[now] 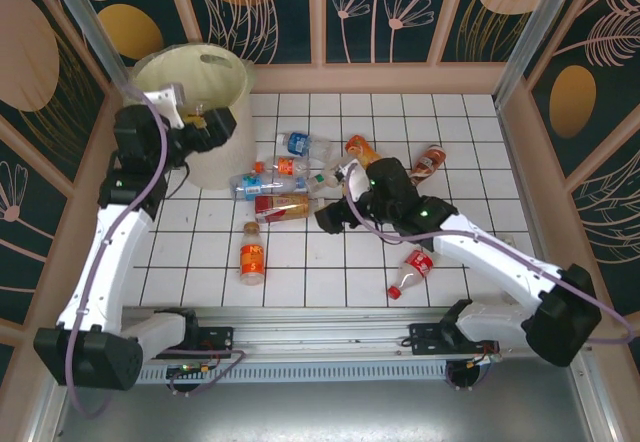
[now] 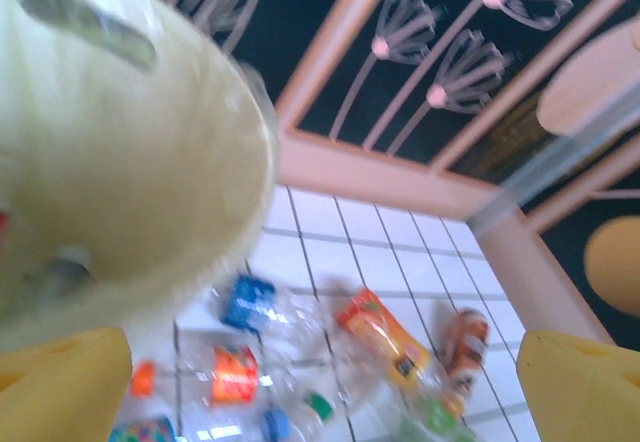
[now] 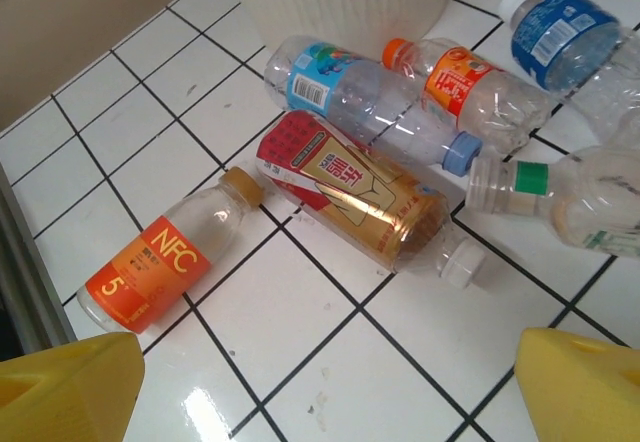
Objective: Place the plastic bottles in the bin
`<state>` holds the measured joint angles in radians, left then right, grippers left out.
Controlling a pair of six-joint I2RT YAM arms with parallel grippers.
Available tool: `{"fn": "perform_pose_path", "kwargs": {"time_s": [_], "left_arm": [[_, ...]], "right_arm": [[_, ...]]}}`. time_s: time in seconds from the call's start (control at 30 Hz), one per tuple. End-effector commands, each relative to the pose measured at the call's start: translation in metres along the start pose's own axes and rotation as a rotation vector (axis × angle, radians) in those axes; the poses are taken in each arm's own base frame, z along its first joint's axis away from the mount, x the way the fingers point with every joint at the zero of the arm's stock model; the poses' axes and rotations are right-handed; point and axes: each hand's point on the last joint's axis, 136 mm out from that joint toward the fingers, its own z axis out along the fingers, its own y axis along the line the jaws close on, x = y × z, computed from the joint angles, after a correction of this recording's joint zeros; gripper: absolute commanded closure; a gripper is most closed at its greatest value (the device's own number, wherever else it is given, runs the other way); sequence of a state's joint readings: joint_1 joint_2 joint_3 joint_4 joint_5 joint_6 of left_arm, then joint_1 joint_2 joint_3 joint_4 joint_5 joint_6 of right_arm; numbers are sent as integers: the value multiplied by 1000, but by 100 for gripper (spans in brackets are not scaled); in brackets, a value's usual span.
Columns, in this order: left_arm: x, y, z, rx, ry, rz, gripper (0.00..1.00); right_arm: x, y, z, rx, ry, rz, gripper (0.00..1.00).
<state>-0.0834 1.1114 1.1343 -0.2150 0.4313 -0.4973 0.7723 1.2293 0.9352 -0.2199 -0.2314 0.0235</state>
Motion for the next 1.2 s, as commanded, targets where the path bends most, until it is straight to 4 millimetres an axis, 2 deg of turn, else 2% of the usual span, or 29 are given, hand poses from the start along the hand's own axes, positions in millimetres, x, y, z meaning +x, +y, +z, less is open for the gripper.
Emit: {"fn": "perform_pose_path", "kwargs": {"time_s": [0.0, 0.1, 0.2, 0.3, 0.43, 0.53, 0.67, 0.93, 1.17], "left_arm": [[21, -33, -23, 191, 18, -14, 1], [63, -28, -33, 232, 84, -60, 1], [92, -16, -41, 222, 112, -102, 1], [115, -6, -48, 204, 126, -119, 1], [133, -6, -59, 232, 127, -98, 1], [139, -8, -66, 258, 107, -68, 2], [134, -17, -71, 289, 84, -32, 1], [139, -9, -68, 262, 99, -64, 1], [141, -8, -66, 259, 108, -74, 1]], "right_arm": [[-13, 8, 13, -39, 16, -72, 9], [-9, 4, 35, -32, 86, -99, 13], [-1, -1, 57, -28, 162, -121, 14], [6, -9, 77, -6, 208, -144, 14], [12, -16, 99, 3, 257, -161, 15], [19, -20, 115, 16, 299, -180, 15], [29, -25, 134, 29, 350, -199, 15], [35, -30, 161, 38, 403, -233, 14], [54, -27, 179, 42, 471, -268, 13]]}}
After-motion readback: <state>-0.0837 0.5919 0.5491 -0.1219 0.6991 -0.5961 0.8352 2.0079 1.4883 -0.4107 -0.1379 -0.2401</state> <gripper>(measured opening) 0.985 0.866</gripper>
